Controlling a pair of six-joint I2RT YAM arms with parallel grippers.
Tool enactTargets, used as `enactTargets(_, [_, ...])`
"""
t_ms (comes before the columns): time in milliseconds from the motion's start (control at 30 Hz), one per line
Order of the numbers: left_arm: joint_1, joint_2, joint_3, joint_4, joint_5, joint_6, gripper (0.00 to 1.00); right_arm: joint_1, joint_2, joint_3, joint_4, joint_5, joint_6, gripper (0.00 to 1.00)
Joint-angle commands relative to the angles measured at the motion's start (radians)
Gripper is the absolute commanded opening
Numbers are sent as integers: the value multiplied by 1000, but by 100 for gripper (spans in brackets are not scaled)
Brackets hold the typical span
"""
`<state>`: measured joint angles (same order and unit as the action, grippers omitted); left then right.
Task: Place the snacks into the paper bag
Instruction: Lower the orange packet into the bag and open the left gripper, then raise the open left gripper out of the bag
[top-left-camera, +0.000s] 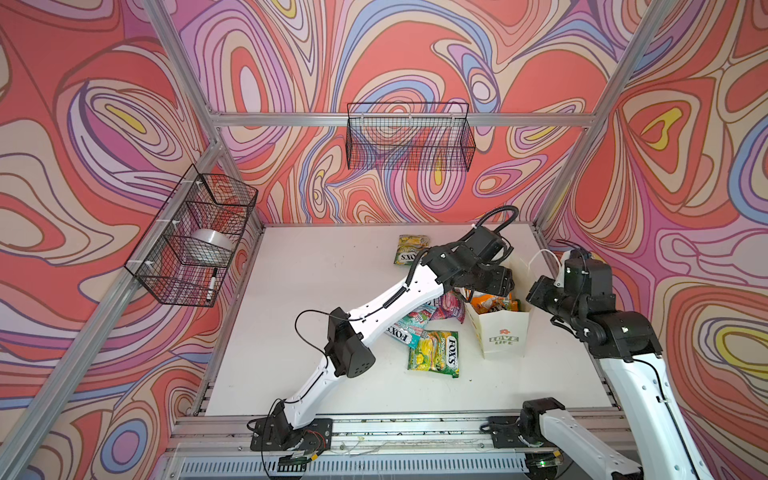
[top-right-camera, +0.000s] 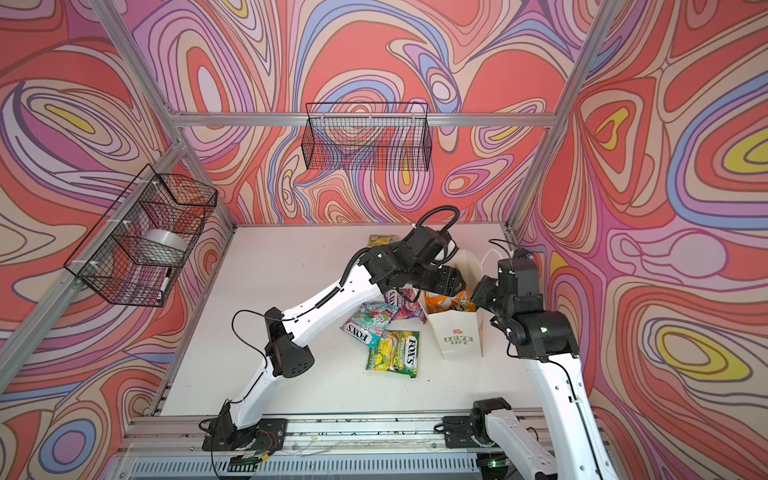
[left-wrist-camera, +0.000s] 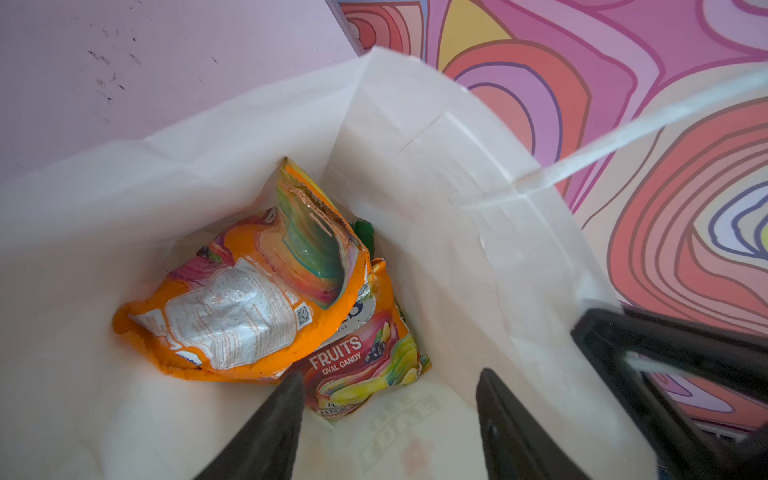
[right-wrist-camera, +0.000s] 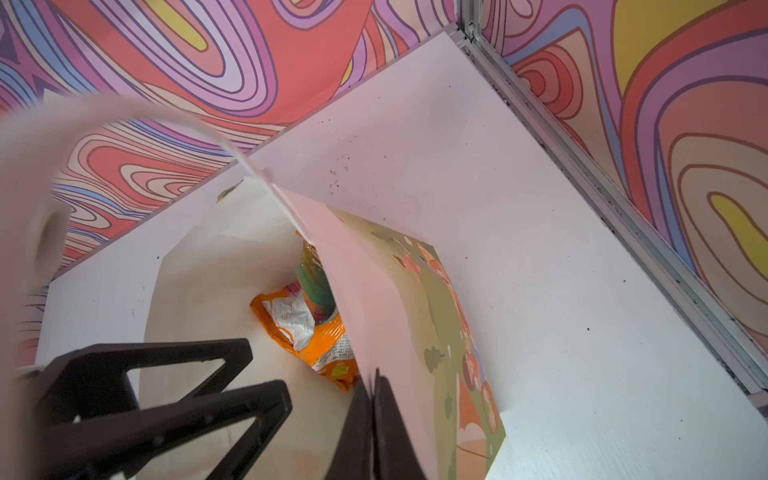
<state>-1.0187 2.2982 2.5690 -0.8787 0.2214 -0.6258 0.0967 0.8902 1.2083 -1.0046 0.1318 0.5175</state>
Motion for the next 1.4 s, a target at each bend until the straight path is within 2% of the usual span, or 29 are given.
enactTargets(0, [1, -93, 2, 18, 38, -6, 72, -3, -10, 2, 41, 8, 6, 0])
enactTargets(133, [0, -146, 35, 21, 45, 18, 78, -4, -11, 3, 41, 9, 4, 0])
enactTargets(400, [0, -325, -8, 24, -42, 108, 86, -3, -10, 2, 44, 8, 2, 0])
enactTargets(567, [0, -434, -106, -4, -225, 144, 92, -3, -5, 4, 47, 9, 0, 0])
enactTargets(667, [0, -455, -134, -89, -371, 128, 97, -3, -5, 5, 47, 11, -3, 0])
enactTargets(733, [0, -455, -152, -144, -425, 109, 99, -3, -3, 5, 45, 13, -5, 0])
enactTargets(833, [0, -454, -206, -197, -439, 72, 100, -4, -2, 4, 44, 18, -8, 0])
enactTargets(967, [0, -439, -282, -186, -355, 14, 100, -4, -2, -5, 49, 15, -6, 0])
enactTargets(1100, [1, -378, -286, -177, -319, -23, 94, -4, -3, -10, 53, 9, -3, 0])
enactTargets(1167, [2, -331, -243, -188, -321, -30, 87, -4, -8, -10, 51, 9, -1, 0])
enactTargets(1267, [12, -247, -148, -236, -317, -54, 71, -3, -15, -6, 39, 15, -3, 0])
enactTargets(1367, [14, -209, -106, -255, -318, -78, 39, -4, -27, -2, 29, 23, -7, 0])
